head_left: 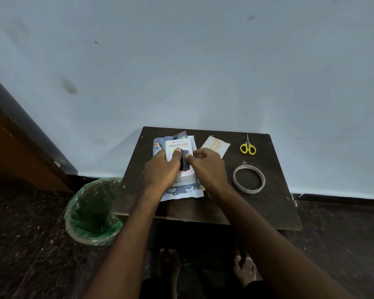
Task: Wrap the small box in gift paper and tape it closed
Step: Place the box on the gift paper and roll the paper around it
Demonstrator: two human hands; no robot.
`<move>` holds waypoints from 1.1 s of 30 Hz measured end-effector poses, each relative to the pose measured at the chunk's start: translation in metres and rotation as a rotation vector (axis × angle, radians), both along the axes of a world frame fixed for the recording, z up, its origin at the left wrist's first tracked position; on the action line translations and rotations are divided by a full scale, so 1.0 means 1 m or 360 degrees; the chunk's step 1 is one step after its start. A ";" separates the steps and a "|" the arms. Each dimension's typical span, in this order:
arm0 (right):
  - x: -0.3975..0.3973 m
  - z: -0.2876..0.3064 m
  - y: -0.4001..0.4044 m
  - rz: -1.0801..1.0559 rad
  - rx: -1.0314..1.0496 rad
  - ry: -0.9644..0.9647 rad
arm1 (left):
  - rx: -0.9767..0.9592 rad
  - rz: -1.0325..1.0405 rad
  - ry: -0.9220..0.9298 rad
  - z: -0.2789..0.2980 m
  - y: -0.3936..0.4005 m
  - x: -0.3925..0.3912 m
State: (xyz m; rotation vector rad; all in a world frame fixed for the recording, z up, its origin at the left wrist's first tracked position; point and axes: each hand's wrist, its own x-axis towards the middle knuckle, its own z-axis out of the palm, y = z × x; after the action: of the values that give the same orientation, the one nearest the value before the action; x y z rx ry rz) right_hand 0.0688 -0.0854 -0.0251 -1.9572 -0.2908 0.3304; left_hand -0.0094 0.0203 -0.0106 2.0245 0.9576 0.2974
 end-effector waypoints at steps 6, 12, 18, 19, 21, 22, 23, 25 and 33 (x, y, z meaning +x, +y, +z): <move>-0.009 -0.004 0.008 0.0154 -0.0119 -0.0040 | 0.0172 0.0111 0.0115 -0.001 0.001 0.005; 0.005 -0.006 0.001 0.0200 -0.0030 0.0076 | 0.0233 0.0097 0.0216 -0.007 0.005 0.006; 0.021 -0.001 -0.017 -0.0017 -0.0229 -0.0071 | 0.0242 0.0092 0.0203 -0.005 0.006 0.005; 0.021 -0.002 -0.017 0.0011 -0.0225 -0.0015 | 0.0254 0.0096 0.0207 -0.005 0.005 0.006; 0.017 -0.007 -0.012 0.0062 -0.0169 0.0106 | 0.0273 0.0103 0.0217 -0.005 0.004 0.007; 0.015 -0.011 -0.009 0.0071 -0.0145 0.0134 | 0.0277 0.0109 0.0222 -0.005 0.003 0.007; 0.013 -0.014 -0.006 0.0073 -0.0131 0.0133 | 0.0282 0.0117 0.0226 -0.005 0.002 0.008; 0.011 -0.018 -0.002 0.0075 -0.0101 0.0096 | 0.0290 0.0129 0.0219 -0.005 0.001 0.007; 0.008 -0.011 -0.003 0.0046 -0.0031 0.0348 | 0.0126 0.0145 0.0079 -0.001 -0.001 0.006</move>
State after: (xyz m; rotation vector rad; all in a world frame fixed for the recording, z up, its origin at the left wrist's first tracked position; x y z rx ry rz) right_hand 0.0771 -0.0881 -0.0357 -1.9175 -0.1746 0.5633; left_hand -0.0032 0.0193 -0.0112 2.0721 1.0863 0.3404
